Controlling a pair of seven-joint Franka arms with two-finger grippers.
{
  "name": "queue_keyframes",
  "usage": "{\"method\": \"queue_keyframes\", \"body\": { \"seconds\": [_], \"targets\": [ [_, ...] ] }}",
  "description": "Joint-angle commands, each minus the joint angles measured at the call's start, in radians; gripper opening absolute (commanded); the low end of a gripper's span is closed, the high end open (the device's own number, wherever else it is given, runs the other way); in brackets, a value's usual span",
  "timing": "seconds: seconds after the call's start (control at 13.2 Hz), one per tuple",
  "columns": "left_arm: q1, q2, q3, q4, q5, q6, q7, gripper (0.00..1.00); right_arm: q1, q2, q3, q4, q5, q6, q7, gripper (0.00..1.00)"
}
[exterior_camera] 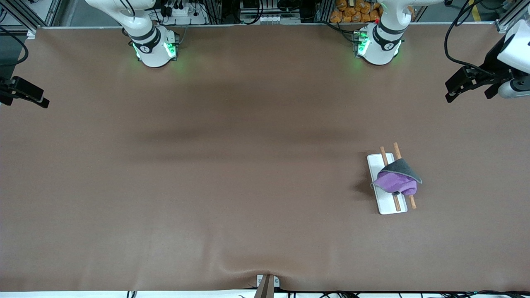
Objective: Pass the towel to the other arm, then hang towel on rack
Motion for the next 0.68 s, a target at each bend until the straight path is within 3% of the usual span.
{"method": "queue_keyframes", "body": {
  "seconds": [0.0,0.6],
  "targets": [
    [-0.012,0.008,0.014,0.035,-0.018,-0.052,0.017,1.0,-0.004,-0.006,0.006,0.011,-0.015,-0.014,0.008,1.0],
    [-0.015,0.019,0.028,0.053,-0.011,-0.104,0.075,1.0,-0.004,-0.006,0.004,0.014,-0.015,-0.014,0.008,1.0]
  ]
}}
